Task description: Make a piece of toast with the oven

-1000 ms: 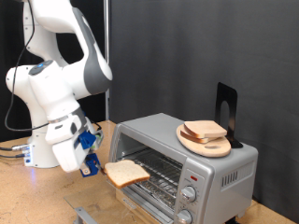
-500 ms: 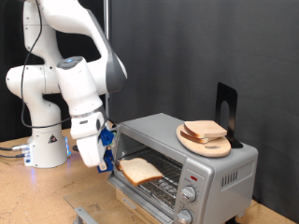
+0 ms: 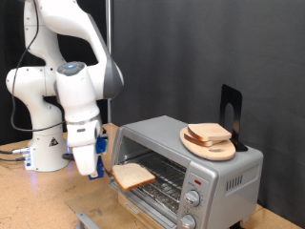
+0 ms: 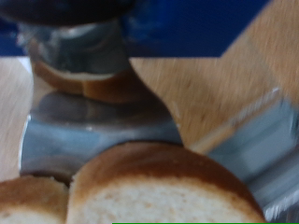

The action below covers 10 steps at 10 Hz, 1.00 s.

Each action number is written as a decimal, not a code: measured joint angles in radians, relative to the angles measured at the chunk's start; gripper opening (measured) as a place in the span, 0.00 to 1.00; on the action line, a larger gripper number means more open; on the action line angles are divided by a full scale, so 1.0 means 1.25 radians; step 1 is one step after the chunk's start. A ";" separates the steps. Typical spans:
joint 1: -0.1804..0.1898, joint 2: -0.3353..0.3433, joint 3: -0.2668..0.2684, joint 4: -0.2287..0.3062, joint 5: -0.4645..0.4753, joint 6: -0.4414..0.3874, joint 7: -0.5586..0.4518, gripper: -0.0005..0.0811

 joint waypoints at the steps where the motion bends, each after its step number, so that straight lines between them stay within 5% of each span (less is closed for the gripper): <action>1: -0.008 -0.008 -0.013 -0.014 -0.002 -0.005 -0.023 0.49; 5: -0.015 -0.044 -0.049 -0.039 0.032 -0.013 -0.090 0.49; 10: -0.002 -0.102 -0.045 -0.028 0.148 -0.011 -0.167 0.49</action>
